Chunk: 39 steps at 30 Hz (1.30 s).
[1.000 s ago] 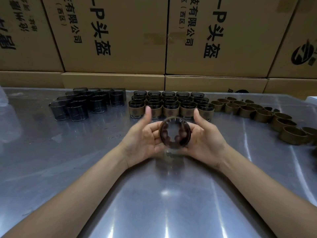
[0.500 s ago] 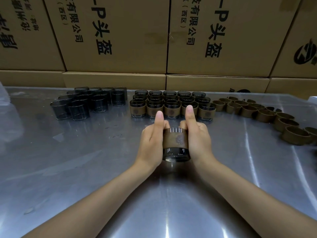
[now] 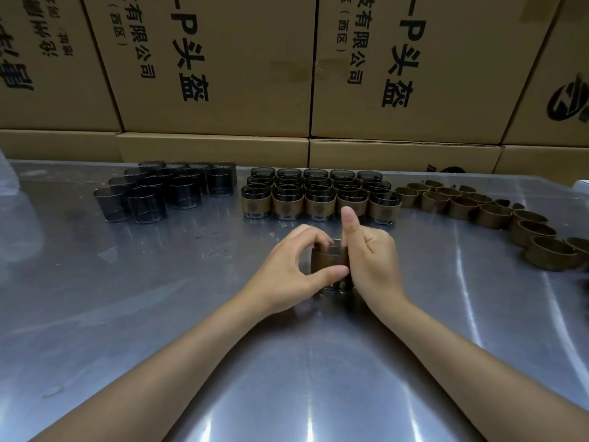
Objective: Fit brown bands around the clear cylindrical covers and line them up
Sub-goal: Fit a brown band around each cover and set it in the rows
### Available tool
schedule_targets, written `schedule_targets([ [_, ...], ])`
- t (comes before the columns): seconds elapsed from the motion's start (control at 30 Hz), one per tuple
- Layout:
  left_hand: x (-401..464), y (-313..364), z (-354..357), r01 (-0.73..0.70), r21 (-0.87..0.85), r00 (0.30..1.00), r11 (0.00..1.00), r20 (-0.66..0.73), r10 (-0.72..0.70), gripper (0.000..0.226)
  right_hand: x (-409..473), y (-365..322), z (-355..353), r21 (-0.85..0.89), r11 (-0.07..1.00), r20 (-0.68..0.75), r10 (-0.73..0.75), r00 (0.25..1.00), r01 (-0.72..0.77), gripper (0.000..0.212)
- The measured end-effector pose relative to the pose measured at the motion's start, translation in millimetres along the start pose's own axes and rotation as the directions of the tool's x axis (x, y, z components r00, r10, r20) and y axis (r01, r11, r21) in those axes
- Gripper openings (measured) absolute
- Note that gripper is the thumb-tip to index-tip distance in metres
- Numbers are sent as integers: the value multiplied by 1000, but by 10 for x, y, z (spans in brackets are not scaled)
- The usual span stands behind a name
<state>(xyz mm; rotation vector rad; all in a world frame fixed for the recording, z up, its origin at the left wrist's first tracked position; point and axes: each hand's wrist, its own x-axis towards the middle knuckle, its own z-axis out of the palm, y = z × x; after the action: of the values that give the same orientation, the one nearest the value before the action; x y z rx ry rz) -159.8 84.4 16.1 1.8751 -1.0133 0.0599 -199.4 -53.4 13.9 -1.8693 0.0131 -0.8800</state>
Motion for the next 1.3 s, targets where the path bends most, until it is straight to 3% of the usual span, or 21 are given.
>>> schedule_targets([
  [0.1, 10, -71, -61, -22, 52, 1000, 998, -11, 22, 23, -1, 61, 11, -145, 985, 63, -81, 995, 89, 74],
  [0.17, 23, -151, -122, -26, 113, 998, 993, -52, 32, 23, 11, 91, 8, -187, 974, 61, -120, 991, 130, 56],
  [0.3, 78, -368, -280, 32, 147, 982, 989, -186, -5, 32, 65, 126, -17, -156, 988, 57, 3, 998, 6, 35],
  [0.37, 122, -501, -355, 120, 79, 960, 990, -265, -96, 42, 85, 147, -23, -137, 988, 74, 82, 994, -72, 32],
  [0.47, 173, -689, -458, 263, -180, 904, 948, -297, -307, 62, 101, 175, -5, -163, 972, 129, 191, 973, -170, 29],
  [0.57, 223, -792, -525, 317, -275, 862, 908, -315, -396, 71, 122, 206, 8, -183, 955, 157, 264, 951, -235, 28],
  [0.73, 319, -836, -618, 363, -235, 831, 902, -356, -428, 69, 130, 216, 4, -214, 944, 173, 290, 941, -251, 30],
  [1.3, 444, -844, -638, 410, -176, 840, 895, -309, -446, 75, 140, 228, 9, -262, 926, 205, 327, 923, -270, 32],
])
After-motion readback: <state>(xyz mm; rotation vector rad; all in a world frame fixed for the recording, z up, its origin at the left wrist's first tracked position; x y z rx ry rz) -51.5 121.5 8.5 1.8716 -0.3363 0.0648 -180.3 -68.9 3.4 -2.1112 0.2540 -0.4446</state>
